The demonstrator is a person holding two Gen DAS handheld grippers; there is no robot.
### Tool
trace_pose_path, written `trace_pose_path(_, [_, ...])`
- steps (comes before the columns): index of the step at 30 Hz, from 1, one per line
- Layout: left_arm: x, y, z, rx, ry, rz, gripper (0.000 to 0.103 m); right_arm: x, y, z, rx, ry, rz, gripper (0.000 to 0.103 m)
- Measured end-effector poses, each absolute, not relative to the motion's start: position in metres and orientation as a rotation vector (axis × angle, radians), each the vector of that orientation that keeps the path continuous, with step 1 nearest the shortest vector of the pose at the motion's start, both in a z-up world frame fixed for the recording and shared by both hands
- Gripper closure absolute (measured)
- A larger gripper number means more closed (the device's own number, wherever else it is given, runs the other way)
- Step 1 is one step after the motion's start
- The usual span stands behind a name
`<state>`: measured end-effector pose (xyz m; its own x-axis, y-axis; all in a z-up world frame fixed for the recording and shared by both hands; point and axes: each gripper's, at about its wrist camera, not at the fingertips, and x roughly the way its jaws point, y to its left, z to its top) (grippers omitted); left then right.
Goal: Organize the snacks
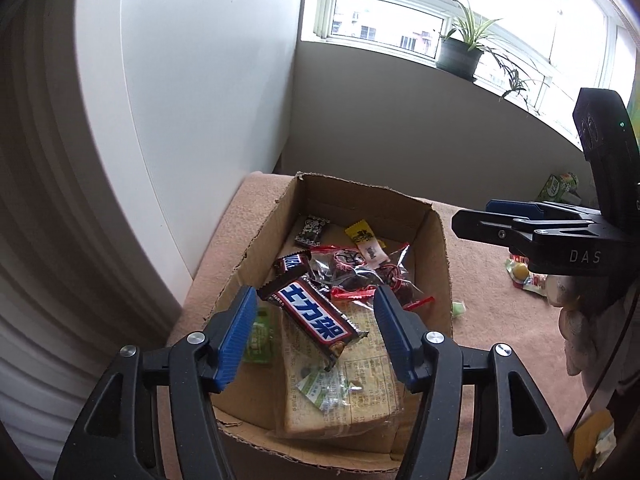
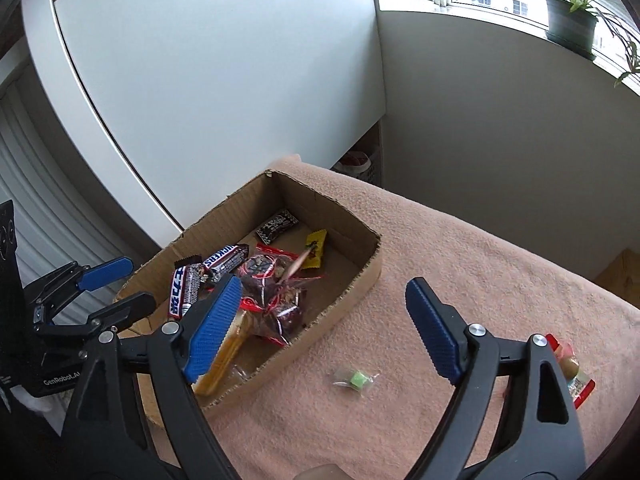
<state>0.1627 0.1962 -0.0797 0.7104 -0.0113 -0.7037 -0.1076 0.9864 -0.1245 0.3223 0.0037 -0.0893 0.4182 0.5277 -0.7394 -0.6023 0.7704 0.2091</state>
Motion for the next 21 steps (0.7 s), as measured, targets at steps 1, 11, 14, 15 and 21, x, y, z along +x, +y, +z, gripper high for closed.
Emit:
trace_pose_path(1, [0.162,0.193,-0.079,-0.162,0.777,0.045,0.043,0.324,-0.009,-0.091,-0.083,0.897,0.696,0.016])
trace_pose_path(11, [0.17,0.125,-0.063,-0.121,0.739,-0.084,0.043,0.366,-0.152,-0.112,0.021,0.958,0.465,0.018])
trace_pose_path(14, [0.183,0.095,-0.061,-0.109,0.735,-0.135,0.043,0.386,-0.178,-0.126,0.058,1.015,0.417,0.037])
trace_pose_path(15, [0.189,0.084,-0.061,-0.109,0.735,-0.153,0.043,0.392,-0.184,-0.132,0.07,1.037,0.414,0.04])
trace_pose_path(21, [0.242,0.021,-0.079,-0.136,0.802,-0.265,0.046,0.418,-0.194,-0.161,0.092,1.119,0.374,0.061])
